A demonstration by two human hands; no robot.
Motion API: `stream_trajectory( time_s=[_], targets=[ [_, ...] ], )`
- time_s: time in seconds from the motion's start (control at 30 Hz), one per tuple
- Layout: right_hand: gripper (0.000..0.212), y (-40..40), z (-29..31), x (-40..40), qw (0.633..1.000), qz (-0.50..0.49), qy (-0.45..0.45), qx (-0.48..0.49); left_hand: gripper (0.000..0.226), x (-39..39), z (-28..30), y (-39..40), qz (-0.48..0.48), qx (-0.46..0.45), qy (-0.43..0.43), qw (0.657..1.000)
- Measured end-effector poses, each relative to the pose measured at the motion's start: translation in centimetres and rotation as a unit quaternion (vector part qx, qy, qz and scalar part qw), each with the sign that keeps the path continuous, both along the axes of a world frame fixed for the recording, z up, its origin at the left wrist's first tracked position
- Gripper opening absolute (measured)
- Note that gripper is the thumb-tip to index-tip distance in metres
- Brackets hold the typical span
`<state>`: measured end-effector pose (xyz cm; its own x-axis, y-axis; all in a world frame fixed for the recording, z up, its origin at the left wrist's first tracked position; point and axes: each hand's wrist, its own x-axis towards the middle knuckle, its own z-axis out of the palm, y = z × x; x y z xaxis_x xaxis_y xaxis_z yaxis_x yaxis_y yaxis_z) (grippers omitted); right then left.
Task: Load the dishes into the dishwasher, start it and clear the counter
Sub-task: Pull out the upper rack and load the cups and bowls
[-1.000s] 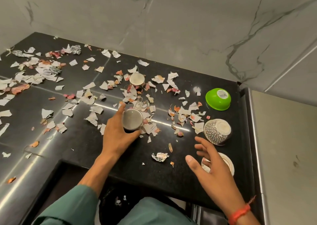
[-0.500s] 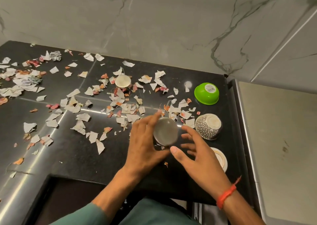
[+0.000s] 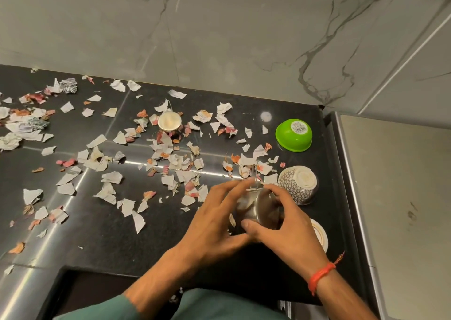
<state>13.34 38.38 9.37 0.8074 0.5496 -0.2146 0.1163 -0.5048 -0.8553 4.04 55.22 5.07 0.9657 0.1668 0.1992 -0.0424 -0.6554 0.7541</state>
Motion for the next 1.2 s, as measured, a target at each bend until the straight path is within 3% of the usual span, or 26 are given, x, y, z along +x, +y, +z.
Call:
stream_trajectory(
  time_s=[0.1,0.17,0.3,0.47,0.7,0.83,1.2],
  targets=[
    [0.076,-0.3,0.0,0.6,0.999,-0.030,0.014,0.013,0.091,0.6,-0.2,2.3,0.012,-0.097,0.049,0.994],
    [0.078,-0.6,0.1,0.9,0.999,-0.045,0.009,0.015,0.079,1.9,-0.6,4.4,0.064,-0.109,0.050,0.991],
    [0.083,-1.1,0.4,0.6,0.999,-0.044,0.009,0.010,0.067,6.7,-2.3,11.5,0.218,-0.017,0.029,0.975],
    [0.085,-1.4,0.6,-0.4,0.999,-0.032,-0.001,0.004,0.076,12.0,-3.5,20.0,0.339,0.110,0.118,0.927],
    [0.086,-1.7,0.5,-1.4,0.999,-0.040,0.000,-0.001,0.081,14.4,-2.7,24.2,0.307,0.181,0.299,0.885],
    [0.088,-1.6,0.4,-1.7,0.999,-0.043,0.002,-0.001,0.088,13.8,-2.5,24.0,0.317,0.154,0.299,0.887],
    [0.090,-0.8,0.4,-1.8,1.000,-0.017,-0.006,-0.011,0.088,11.1,-2.7,24.6,0.347,0.184,0.283,0.875]
  ],
)
